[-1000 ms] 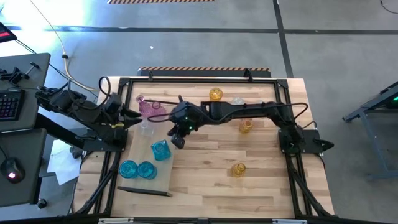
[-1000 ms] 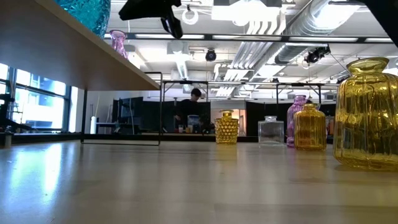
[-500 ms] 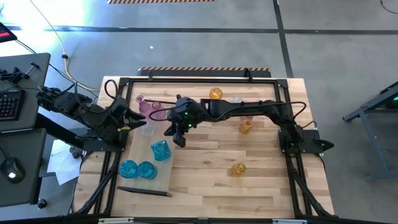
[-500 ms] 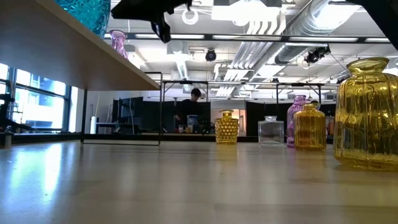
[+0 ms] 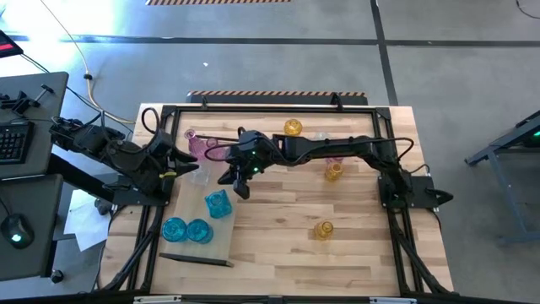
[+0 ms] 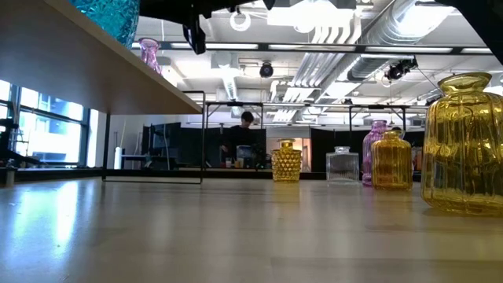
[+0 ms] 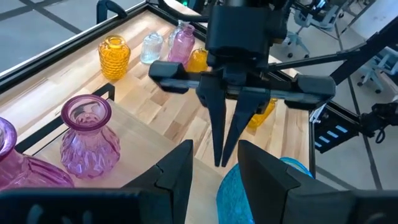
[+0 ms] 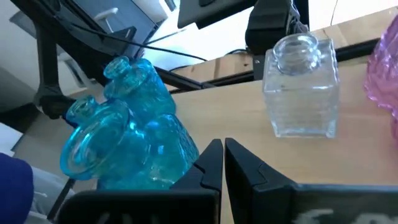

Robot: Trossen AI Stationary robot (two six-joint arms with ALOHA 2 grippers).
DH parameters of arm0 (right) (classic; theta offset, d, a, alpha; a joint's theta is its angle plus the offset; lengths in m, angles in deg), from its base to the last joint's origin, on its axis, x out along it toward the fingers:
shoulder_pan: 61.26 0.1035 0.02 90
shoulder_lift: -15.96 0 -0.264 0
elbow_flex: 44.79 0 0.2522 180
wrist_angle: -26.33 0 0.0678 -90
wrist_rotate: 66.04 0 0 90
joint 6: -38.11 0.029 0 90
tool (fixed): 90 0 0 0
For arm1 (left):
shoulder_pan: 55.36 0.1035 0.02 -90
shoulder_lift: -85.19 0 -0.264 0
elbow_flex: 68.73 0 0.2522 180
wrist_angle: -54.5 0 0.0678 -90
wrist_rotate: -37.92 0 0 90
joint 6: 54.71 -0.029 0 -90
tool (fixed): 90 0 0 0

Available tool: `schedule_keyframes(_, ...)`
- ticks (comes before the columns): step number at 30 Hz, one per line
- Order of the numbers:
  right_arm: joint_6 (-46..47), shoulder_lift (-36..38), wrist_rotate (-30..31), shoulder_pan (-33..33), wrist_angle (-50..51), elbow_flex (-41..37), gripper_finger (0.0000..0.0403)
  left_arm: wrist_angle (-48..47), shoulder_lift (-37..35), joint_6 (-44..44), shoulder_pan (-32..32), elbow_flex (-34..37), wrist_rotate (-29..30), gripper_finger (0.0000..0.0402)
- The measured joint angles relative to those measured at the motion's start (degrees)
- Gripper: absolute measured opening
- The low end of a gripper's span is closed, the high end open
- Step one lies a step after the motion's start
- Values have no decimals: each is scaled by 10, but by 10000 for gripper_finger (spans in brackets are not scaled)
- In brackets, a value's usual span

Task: Sort vases onto shelf
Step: Put the blue flower vase on the shelf

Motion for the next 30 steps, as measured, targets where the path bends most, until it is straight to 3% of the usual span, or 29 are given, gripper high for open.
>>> schedule_keyframes(30,43,-24,-26,42,-19,-1,0,21,0,-16,0,0,6,119)
